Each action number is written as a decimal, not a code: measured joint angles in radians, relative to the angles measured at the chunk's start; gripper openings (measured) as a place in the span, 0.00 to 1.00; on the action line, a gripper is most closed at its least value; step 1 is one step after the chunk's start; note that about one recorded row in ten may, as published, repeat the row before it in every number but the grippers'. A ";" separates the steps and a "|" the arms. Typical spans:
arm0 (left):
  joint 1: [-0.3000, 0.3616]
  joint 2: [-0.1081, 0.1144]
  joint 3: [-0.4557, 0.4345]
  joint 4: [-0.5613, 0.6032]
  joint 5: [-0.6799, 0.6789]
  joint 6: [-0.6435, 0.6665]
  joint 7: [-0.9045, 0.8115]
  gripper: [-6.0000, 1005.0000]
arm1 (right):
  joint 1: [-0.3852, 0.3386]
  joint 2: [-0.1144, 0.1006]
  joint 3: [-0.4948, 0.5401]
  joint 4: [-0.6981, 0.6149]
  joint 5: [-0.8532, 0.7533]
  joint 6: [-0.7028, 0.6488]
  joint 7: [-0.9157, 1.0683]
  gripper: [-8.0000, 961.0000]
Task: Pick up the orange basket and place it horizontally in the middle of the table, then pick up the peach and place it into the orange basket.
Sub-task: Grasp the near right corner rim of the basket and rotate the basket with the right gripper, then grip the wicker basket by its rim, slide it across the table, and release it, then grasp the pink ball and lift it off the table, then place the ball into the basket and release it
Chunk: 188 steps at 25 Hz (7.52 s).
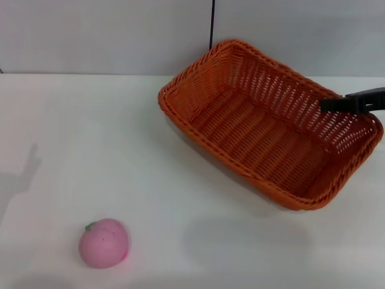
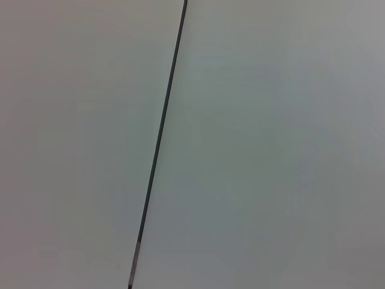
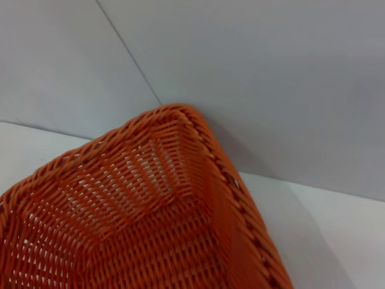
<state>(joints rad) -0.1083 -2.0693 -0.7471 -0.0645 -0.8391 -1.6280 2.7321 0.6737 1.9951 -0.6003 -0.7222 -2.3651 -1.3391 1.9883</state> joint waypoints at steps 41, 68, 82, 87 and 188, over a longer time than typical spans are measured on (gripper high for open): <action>0.066 -0.001 0.029 0.013 0.000 -0.060 0.009 0.86 | 0.068 -0.030 -0.018 -0.135 0.129 -0.368 -0.750 0.18; 0.105 -0.002 0.038 0.003 0.000 -0.092 0.009 0.86 | 0.064 0.038 -0.166 -0.134 0.109 -0.189 -0.928 0.18; 0.096 -0.002 0.038 -0.001 0.000 -0.092 0.009 0.86 | 0.026 0.072 -0.206 -0.184 0.160 -0.095 -0.952 0.32; 0.091 0.005 0.086 0.009 0.000 -0.093 -0.010 0.86 | -0.079 0.077 -0.208 -0.279 0.362 -0.127 -0.945 0.48; -0.387 0.000 0.615 -0.061 0.076 0.101 -0.327 0.29 | -0.485 0.077 -0.053 0.426 1.362 -0.395 -1.267 0.52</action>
<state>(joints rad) -0.4951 -2.0697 -0.1323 -0.1253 -0.7631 -1.5268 2.4055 0.1884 2.0724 -0.6535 -0.2960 -1.0031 -1.7337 0.7209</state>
